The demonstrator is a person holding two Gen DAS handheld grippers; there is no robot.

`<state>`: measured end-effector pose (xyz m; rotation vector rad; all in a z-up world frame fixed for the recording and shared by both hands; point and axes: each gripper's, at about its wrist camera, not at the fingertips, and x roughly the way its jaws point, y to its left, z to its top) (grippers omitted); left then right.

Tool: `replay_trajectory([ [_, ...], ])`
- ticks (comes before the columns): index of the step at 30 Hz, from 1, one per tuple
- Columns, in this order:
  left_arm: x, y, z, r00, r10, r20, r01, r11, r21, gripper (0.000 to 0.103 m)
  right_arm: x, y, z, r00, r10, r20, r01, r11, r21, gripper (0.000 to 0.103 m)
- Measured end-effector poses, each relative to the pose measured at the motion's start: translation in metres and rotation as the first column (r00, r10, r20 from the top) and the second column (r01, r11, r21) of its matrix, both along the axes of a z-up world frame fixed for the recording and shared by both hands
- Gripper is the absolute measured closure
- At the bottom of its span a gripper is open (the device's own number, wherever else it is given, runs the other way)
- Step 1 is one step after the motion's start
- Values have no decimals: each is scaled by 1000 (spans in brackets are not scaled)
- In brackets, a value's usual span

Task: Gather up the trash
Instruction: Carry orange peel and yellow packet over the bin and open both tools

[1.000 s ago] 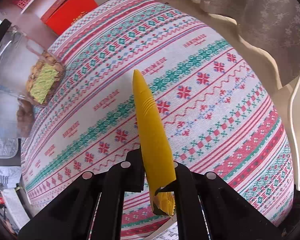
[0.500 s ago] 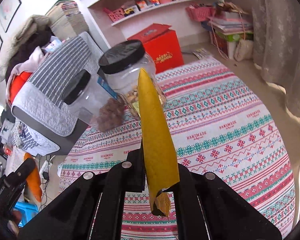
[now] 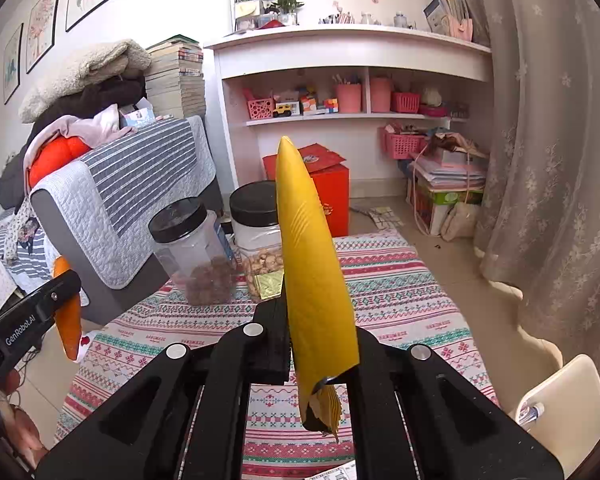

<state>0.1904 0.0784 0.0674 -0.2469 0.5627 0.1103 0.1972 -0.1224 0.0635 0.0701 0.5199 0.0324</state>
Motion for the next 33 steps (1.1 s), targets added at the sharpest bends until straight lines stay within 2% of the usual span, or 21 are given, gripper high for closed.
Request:
replay_trajectory([
  [7, -13, -28, 4, 999, -31, 29, 29, 997, 70, 82, -25, -21, 16, 995, -60, 80, 66, 996, -65, 99],
  [17, -31, -74, 11, 994, -99, 54, 90, 985, 146, 82, -58, -84, 26, 975, -189, 120, 201, 975, -93, 98],
  [24, -43, -110, 5, 986, -159, 44, 147, 967, 208, 82, -84, -147, 28, 936, -329, 128, 342, 934, -105, 98],
  [29, -49, -134, -1, 981, -190, 30, 177, 953, 247, 82, -99, -192, 22, 899, -431, 84, 438, 892, -109, 96],
  [31, -52, -143, -2, 978, -206, 29, 191, 945, 265, 82, -104, -210, 18, 884, -465, 52, 467, 877, -114, 91],
  [32, -54, -148, -3, 976, -214, 29, 198, 941, 273, 82, -106, -219, 15, 877, -480, 31, 480, 869, -119, 84],
  [33, -55, -152, -3, 975, -221, 27, 205, 938, 280, 82, -109, -227, 12, 871, -491, 10, 489, 865, -117, 68],
])
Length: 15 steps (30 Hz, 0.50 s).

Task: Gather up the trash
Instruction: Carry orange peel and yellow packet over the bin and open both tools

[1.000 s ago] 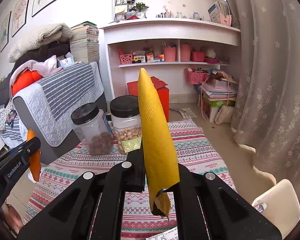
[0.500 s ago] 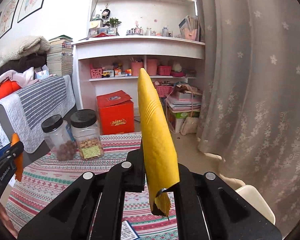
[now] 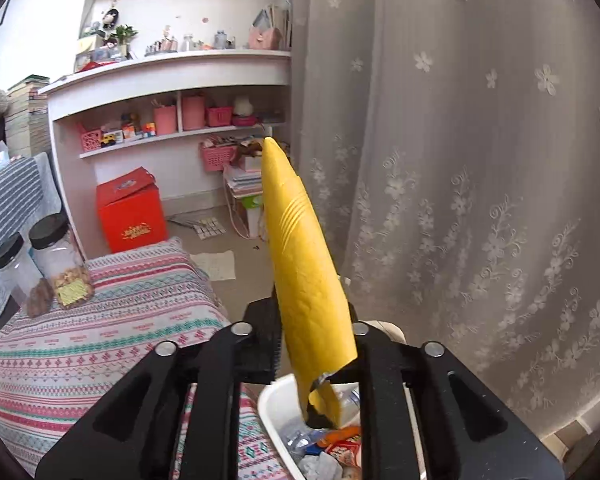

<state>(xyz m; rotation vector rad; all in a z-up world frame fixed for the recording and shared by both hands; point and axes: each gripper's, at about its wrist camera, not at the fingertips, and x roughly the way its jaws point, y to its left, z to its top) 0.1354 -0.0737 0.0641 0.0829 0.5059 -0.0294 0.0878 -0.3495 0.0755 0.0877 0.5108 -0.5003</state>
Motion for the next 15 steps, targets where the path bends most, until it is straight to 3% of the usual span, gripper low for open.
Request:
replay_trajectory([
  [2, -2, -9, 0, 1000, -13, -2, 13, 1000, 9, 82, -6, -15, -4, 999, -23, -22, 23, 999, 34, 47],
  [4, -5, -17, 0, 1000, -23, -4, 23, 1000, 13, 82, -13, -25, -7, 999, -39, -33, 40, 998, 45, 39],
  [6, -7, -24, 2, 999, -33, -6, 33, 999, 10, 82, -21, -33, -7, 998, -55, -23, 56, 997, 52, 19],
  [8, -11, -32, 4, 999, -41, 1, 41, 999, 9, 82, -32, -43, -2, 996, -92, 19, 91, 994, 59, 6],
  [15, -16, -79, 3, 991, -122, -51, 119, 991, -60, 82, -57, -86, 9, 975, -205, 84, 198, 977, 83, 7],
])
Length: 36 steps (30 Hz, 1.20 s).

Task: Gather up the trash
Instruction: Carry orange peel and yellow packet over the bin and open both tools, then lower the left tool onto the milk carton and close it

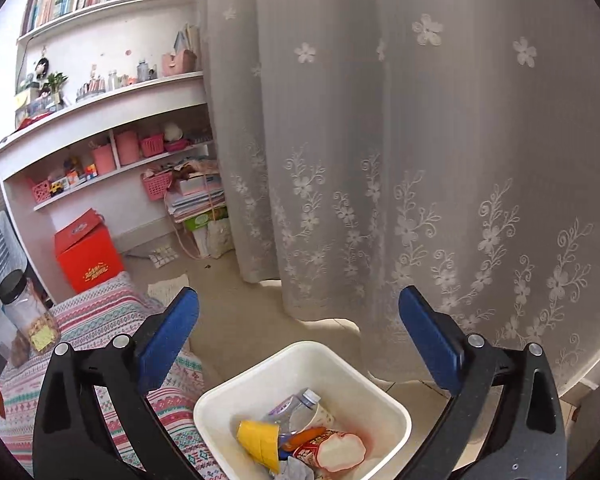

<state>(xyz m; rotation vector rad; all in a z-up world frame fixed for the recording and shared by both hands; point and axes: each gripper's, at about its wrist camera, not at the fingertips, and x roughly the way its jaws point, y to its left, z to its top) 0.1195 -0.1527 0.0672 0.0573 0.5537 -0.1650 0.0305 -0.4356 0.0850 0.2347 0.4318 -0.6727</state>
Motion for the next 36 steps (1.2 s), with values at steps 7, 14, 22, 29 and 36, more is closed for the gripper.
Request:
replay_trajectory([
  [7, -6, -87, -4, 980, -171, -99, 159, 980, -121, 81, -21, -41, 2, 993, -116, 31, 115, 993, 12, 7],
  [14, -12, -163, -14, 941, -294, -169, 261, 946, -192, 80, -49, -82, 3, 967, -245, 68, 243, 969, 39, 7],
  [22, -21, -206, -31, 912, -348, -218, 295, 924, -242, 16, -59, -101, -4, 956, -289, 46, 285, 955, 77, 7],
  [29, -31, -181, -41, 900, -334, -281, 319, 943, -99, 12, -48, -92, -8, 976, -217, 11, 216, 973, 85, 7],
  [36, -19, -78, -58, 852, -195, -486, 267, 960, 83, 12, -15, -47, -15, 996, 8, -84, -1, 996, 87, 7],
])
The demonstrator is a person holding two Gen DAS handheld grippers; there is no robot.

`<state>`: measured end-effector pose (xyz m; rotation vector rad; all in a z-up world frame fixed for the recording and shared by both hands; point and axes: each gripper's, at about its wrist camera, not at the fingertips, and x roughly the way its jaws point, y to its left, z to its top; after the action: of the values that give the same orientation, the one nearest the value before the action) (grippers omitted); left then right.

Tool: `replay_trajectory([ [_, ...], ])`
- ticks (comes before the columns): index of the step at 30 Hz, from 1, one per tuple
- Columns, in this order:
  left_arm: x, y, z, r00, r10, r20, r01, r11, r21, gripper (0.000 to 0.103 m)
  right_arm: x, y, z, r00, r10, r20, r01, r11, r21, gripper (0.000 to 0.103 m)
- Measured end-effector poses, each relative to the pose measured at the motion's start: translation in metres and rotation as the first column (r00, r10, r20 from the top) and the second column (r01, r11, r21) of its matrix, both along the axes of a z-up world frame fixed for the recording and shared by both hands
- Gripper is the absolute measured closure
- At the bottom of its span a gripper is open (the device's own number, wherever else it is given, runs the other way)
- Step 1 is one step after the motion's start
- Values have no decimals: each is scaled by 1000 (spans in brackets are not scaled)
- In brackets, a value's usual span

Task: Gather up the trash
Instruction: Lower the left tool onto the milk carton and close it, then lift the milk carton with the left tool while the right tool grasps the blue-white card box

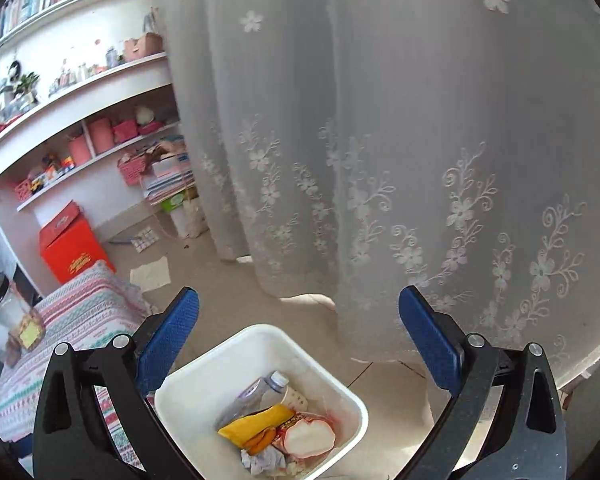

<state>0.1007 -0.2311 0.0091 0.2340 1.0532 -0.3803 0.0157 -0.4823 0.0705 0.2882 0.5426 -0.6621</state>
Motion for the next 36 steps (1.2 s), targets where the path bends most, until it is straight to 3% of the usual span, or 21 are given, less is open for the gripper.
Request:
replay_trajectory([
  [2, 5, 40, -8, 997, 55, -62, -52, 997, 51, 12, 8, 14, -1, 998, 56, -11, -56, 998, 8, 7],
  [4, 12, 80, -22, 978, 143, -153, -128, 987, 101, 12, 22, 34, -2, 992, 121, -31, -120, 993, 16, 7],
  [7, 15, 132, -54, 906, 262, -332, -229, 964, 134, 12, 37, 56, -6, 982, 180, -58, -178, 984, 30, 7],
  [9, 11, 156, -76, 847, 314, -428, -291, 949, 119, 12, 48, 71, -10, 972, 222, -82, -219, 975, 45, 7],
  [11, 4, 170, -91, 807, 337, -485, -341, 937, 83, 12, 59, 88, -15, 959, 261, -109, -257, 965, 48, 7],
  [15, -7, 182, -112, 768, 369, -523, -409, 912, 41, 13, 80, 118, -29, 924, 346, -160, -332, 937, 112, 7],
  [17, -12, 184, -121, 754, 358, -551, -425, 905, 6, 24, 91, 132, -39, 904, 383, -191, -357, 921, 156, 7],
  [19, -17, 184, -127, 753, 345, -561, -414, 910, 4, 36, 102, 146, -50, 882, 419, -218, -378, 903, 205, 7],
  [20, -19, 184, -126, 769, 343, -539, -400, 917, 14, 45, 107, 154, -56, 867, 441, -231, -389, 890, 239, 7],
  [23, -22, 188, -113, 822, 315, -473, -361, 932, -7, 45, 121, 177, -75, 823, 514, -242, -406, 831, 381, 7],
  [27, -18, 224, -71, 879, 380, -289, -410, 911, -50, 45, 138, 205, -102, 799, 549, -245, -351, 757, 552, 7],
  [29, -10, 247, -45, 884, 426, -196, -448, 890, -84, 45, 146, 227, -108, 788, 556, -265, -360, 764, 535, 7],
  [31, 4, 267, -20, 884, 457, -99, -465, 880, -95, 45, 152, 259, -106, 753, 593, -286, -445, 778, 444, 7],
  [32, 10, 275, -9, 881, 469, -56, -472, 877, -93, 45, 155, 279, -106, 713, 630, -308, -513, 768, 384, 7],
  [34, 20, 293, 7, 872, 490, 0, -487, 866, -116, 45, 157, 318, -114, 597, 696, -400, -645, 712, 276, 7],
  [35, 26, 304, 11, 866, 499, 15, -493, 859, -136, 45, 157, 331, -121, 556, 699, -450, -681, 694, 235, 7],
  [36, 28, 313, 14, 859, 511, 29, -501, 851, -156, 45, 157, 336, -127, 544, 688, -481, -686, 694, 217, 7],
])
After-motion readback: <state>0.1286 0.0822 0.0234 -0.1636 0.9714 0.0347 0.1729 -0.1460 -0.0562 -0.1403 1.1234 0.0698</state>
